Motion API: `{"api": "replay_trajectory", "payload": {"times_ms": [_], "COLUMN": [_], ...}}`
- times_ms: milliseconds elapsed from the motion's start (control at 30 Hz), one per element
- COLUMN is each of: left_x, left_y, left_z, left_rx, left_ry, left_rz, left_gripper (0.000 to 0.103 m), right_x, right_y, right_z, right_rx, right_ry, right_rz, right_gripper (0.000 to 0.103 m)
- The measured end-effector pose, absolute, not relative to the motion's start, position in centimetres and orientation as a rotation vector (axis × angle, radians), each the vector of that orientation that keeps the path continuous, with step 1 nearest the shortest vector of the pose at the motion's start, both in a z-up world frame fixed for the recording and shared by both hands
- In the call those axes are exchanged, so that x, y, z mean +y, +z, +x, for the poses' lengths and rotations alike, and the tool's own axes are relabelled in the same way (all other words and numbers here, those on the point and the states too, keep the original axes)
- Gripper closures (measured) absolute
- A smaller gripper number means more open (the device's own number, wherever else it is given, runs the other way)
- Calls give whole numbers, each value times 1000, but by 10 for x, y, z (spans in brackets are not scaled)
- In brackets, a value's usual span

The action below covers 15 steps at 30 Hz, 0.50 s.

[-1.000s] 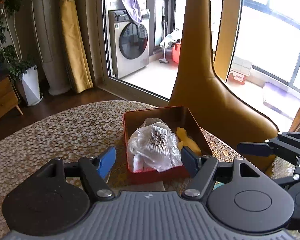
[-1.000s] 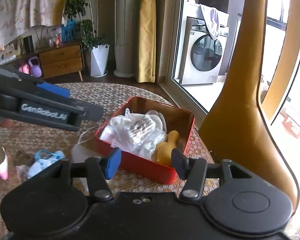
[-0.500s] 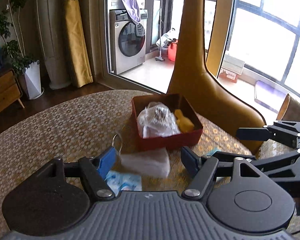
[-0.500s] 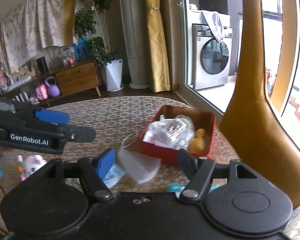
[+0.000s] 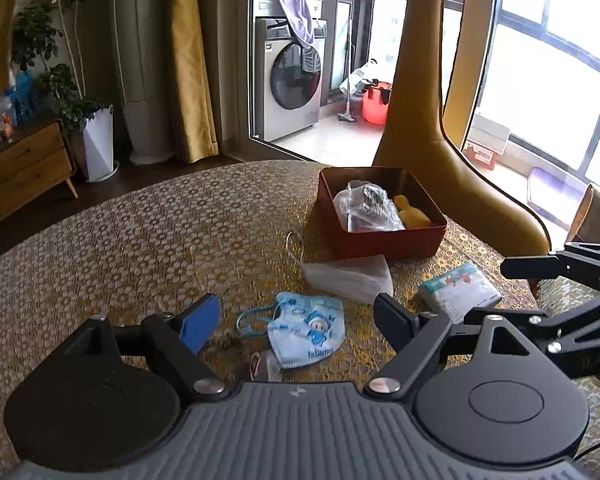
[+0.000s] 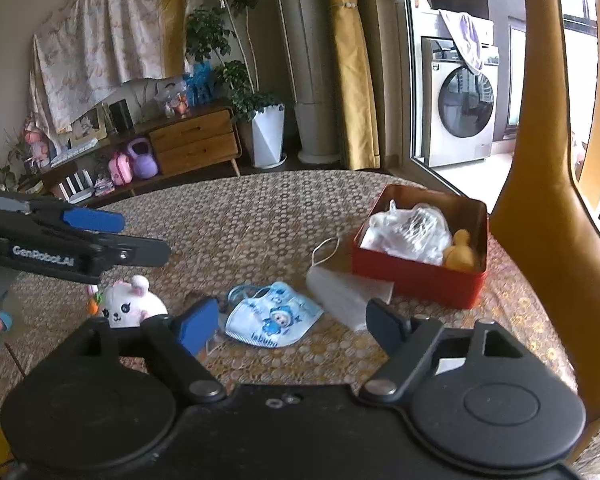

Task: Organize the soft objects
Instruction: 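Withdraw both open grippers from the box back over the table, then close the right gripper on the white translucent bag while the left gripper grasps the small clear pouch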

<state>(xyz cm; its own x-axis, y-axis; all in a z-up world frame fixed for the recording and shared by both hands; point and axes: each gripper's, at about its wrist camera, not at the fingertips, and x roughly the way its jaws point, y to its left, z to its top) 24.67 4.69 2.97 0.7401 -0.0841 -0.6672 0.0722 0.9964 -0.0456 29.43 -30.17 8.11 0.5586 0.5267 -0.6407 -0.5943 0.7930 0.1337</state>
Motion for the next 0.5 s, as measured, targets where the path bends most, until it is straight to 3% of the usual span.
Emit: {"api": "replay_trajectory", "payload": {"times_ms": [200,433,500], "left_x": [60,56,54], "left_y": [11,-11,-18], "left_z": [230,219,215], "left_rx": [738,723,716], "left_ry": [-82,-56,-37], "left_rz": [-62,-47,-56], "left_gripper": [18,11,5], "right_x": [-296,-292,-292], "right_y": [71,60,55], "right_z": [291,297,301], "right_rx": [738,758,763], "right_ry": [683,677,677], "right_rz": [-62,-53,-47], "right_gripper": [11,6,5]}}
